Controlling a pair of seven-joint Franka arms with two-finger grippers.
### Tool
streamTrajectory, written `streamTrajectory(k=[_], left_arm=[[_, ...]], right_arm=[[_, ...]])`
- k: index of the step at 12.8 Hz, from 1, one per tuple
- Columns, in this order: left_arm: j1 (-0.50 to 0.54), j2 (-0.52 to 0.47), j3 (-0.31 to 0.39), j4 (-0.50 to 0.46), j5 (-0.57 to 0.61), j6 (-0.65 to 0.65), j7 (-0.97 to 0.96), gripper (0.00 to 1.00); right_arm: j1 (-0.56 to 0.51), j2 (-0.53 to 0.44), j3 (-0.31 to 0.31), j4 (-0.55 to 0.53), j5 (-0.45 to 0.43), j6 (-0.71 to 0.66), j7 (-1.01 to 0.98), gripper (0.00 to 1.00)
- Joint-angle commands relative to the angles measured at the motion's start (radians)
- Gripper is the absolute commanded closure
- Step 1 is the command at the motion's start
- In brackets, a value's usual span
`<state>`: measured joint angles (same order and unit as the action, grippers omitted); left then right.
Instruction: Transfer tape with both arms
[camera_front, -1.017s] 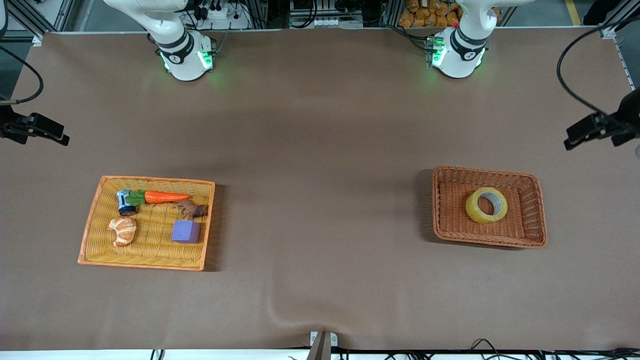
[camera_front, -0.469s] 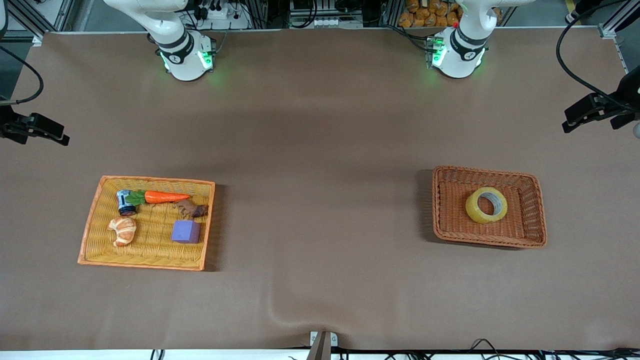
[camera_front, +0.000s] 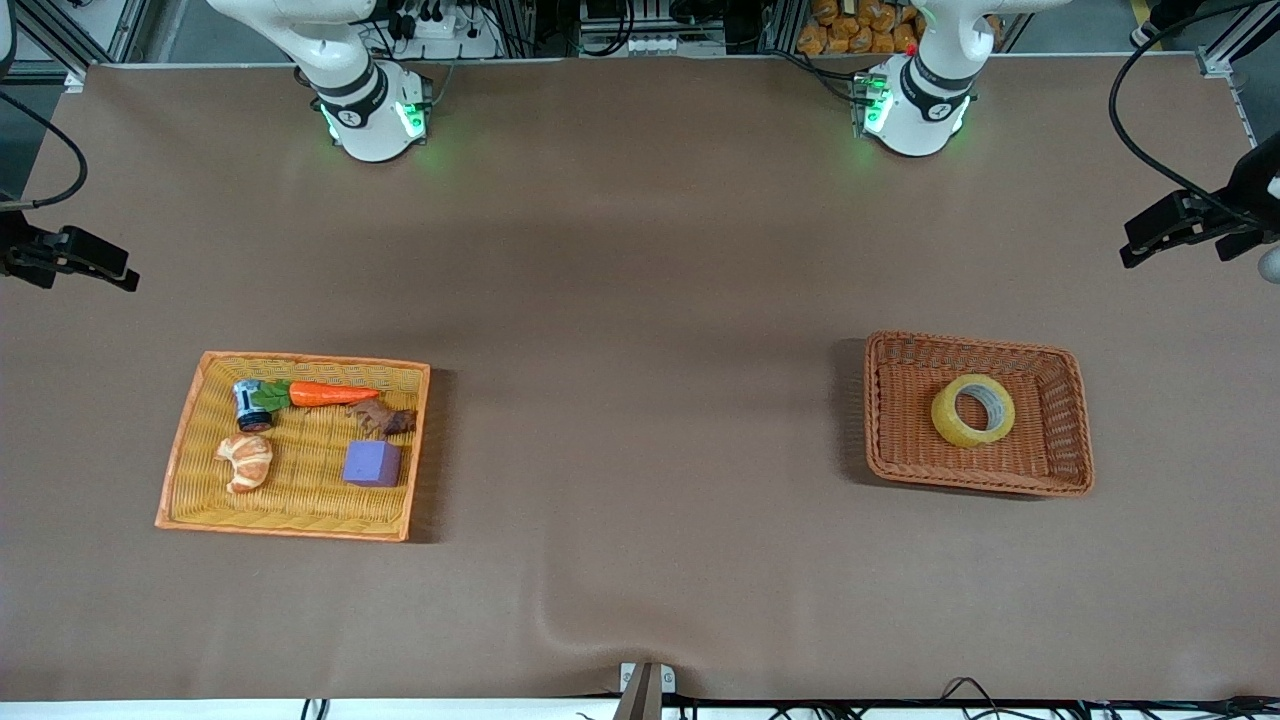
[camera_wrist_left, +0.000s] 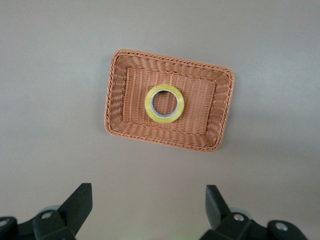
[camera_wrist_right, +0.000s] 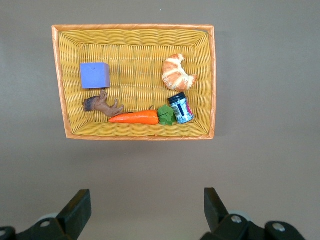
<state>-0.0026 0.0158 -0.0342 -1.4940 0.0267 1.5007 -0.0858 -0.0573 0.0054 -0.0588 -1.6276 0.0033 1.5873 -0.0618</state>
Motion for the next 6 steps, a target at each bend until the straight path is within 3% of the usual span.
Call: streamTrajectory(k=[1, 6], left_arm=[[-0.036, -0.001, 0.008, 0.001, -0.007, -0.005, -0.012, 0.0], [-0.051, 0.007, 0.01, 0.003, -0.008, -0.005, -0.012, 0.0]], right_arm=[[0.005, 0.008, 0.0, 0.02, -0.002, -0.01, 0.013, 0.0], [0.004, 0.01, 0.0, 0.02, -0.002, -0.01, 0.01, 0.0]])
